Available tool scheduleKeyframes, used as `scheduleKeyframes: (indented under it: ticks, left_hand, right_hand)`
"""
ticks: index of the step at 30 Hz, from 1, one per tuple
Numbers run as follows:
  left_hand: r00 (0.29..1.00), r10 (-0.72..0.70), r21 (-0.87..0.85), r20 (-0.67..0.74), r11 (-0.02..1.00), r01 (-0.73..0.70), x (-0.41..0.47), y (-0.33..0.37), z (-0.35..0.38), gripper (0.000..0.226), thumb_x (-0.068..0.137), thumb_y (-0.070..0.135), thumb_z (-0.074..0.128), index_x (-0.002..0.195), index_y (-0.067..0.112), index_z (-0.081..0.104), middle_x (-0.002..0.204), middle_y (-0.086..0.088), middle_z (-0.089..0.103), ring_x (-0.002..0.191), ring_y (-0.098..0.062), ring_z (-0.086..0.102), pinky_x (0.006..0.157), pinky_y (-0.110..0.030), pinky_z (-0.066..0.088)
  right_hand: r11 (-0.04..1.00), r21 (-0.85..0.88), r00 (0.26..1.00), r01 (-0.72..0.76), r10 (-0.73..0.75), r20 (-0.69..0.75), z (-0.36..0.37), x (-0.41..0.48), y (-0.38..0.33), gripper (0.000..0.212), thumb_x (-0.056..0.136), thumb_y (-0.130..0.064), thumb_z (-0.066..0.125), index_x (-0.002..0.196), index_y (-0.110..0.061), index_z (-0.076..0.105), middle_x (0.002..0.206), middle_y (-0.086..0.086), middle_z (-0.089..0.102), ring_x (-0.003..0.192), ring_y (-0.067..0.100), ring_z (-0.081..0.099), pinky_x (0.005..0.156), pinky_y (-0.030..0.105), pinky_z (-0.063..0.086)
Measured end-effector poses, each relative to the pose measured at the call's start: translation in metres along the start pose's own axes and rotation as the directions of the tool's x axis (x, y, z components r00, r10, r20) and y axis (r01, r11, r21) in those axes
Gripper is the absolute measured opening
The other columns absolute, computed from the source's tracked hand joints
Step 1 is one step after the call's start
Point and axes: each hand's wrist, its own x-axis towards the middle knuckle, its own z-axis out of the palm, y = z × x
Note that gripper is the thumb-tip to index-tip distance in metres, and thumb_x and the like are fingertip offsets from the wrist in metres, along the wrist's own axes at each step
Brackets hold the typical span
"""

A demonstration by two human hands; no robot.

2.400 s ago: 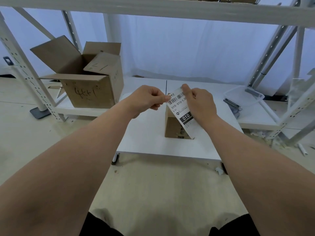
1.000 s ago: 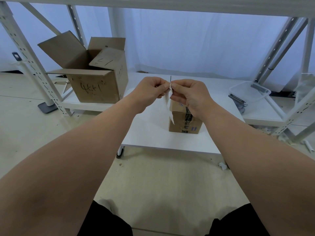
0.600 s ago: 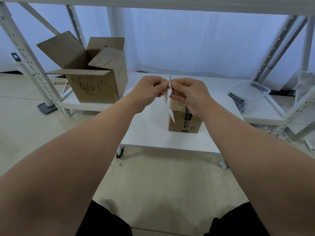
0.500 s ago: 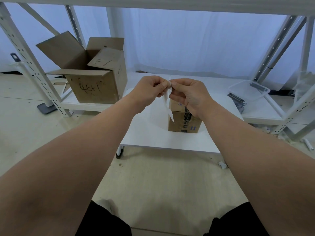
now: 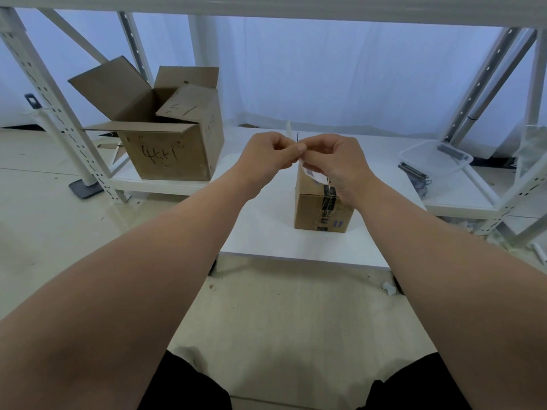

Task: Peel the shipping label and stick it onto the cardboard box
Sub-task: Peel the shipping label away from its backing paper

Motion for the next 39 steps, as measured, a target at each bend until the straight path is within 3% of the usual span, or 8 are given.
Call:
scheduleKeyframes:
  ticks: [6,15,21,25,27,30,35,39]
  left_hand:
    - [0.998,-0.054,-0.044,-0.020,0.998,0.053,0.000,-0.001,-0.003,0.021,0.087,0.018,0.066,0.093,-0.002,0.070,0.096,-0.016,0.071,0.090,-0.021,0.066,0.092,-0.032,0.054]
    - [0.998,-0.036,-0.033,0.056,0.999,0.038,-0.001,-0.005,-0.004,0.009,0.089,0.014,0.063,0.084,0.010,0.069,0.102,-0.015,0.069,0.104,-0.027,0.064,0.098,-0.034,0.051]
    - [0.998,-0.011,-0.025,0.057,1.000,0.013,-0.001,-0.006,-0.002,0.012,0.093,0.014,0.057,0.087,0.008,0.067,0.096,-0.007,0.068,0.098,-0.018,0.064,0.093,-0.025,0.051]
    - [1.000,-0.012,-0.050,0.026,0.999,0.013,-0.001,-0.004,-0.003,0.028,0.089,0.027,0.063,0.094,0.000,0.066,0.095,-0.009,0.070,0.098,-0.020,0.067,0.088,-0.024,0.054]
    - [1.000,0.003,-0.057,0.023,0.998,-0.002,-0.002,-0.003,-0.003,0.022,0.086,0.024,0.068,0.090,0.003,0.064,0.089,-0.008,0.068,0.090,-0.020,0.067,0.086,-0.026,0.056]
    - [1.000,0.016,-0.041,0.017,0.999,-0.015,-0.003,-0.004,-0.003,0.008,0.087,0.013,0.065,0.081,0.008,0.062,0.082,-0.006,0.066,0.081,-0.015,0.067,0.080,-0.023,0.057]
    - [0.996,0.038,0.149,0.080,0.988,-0.049,-0.005,-0.003,-0.005,0.008,0.090,0.012,0.058,0.085,0.005,0.060,0.084,-0.003,0.065,0.076,-0.013,0.069,0.074,-0.021,0.057]
    - [0.982,0.025,0.228,0.186,0.971,-0.068,-0.007,0.000,-0.011,0.005,0.088,0.008,0.054,0.084,0.005,0.057,0.074,-0.002,0.061,0.070,-0.014,0.064,0.062,-0.012,0.052]
  right_hand:
    - [0.996,-0.086,0.999,0.016,-0.013,0.039,0.000,0.000,0.000,0.024,0.082,0.003,0.063,0.099,-0.011,0.073,0.089,0.000,0.072,0.081,0.007,0.067,0.075,0.014,0.054]
    - [0.998,-0.069,1.000,-0.011,0.012,0.004,-0.002,0.001,0.001,0.025,0.081,0.003,0.064,0.103,-0.007,0.073,0.088,0.003,0.072,0.078,0.009,0.066,0.075,0.016,0.053]
    - [0.997,-0.078,1.000,0.012,-0.010,0.022,-0.001,-0.002,-0.001,0.026,0.080,0.005,0.062,0.092,-0.014,0.074,0.080,0.000,0.071,0.068,0.004,0.063,0.066,0.015,0.051]
    - [0.997,-0.059,0.999,0.040,-0.039,0.030,0.000,-0.002,-0.001,0.022,0.081,0.002,0.065,0.087,-0.016,0.075,0.090,0.011,0.073,0.079,0.017,0.064,0.077,0.024,0.053]
    - [0.997,-0.064,0.998,0.048,-0.046,0.033,0.000,-0.002,0.000,0.015,0.082,-0.003,0.069,0.088,-0.015,0.074,0.092,0.009,0.073,0.085,0.017,0.069,0.086,0.028,0.056]
    - [0.994,-0.097,0.998,0.056,-0.052,0.044,0.001,-0.001,0.003,0.015,0.083,-0.003,0.067,0.095,-0.010,0.073,0.096,0.010,0.072,0.087,0.015,0.069,0.086,0.027,0.057]
    - [0.996,-0.091,0.999,0.014,-0.011,0.039,0.003,-0.001,0.002,0.034,0.086,0.000,0.064,0.118,-0.009,0.062,0.111,0.006,0.060,0.084,0.017,0.068,0.070,0.024,0.059]
    - [0.941,-0.337,0.997,-0.038,0.058,0.048,-0.001,0.000,0.004,0.042,0.089,-0.013,0.060,0.129,-0.024,0.053,0.122,0.002,0.053,0.088,0.014,0.064,0.052,0.022,0.055]
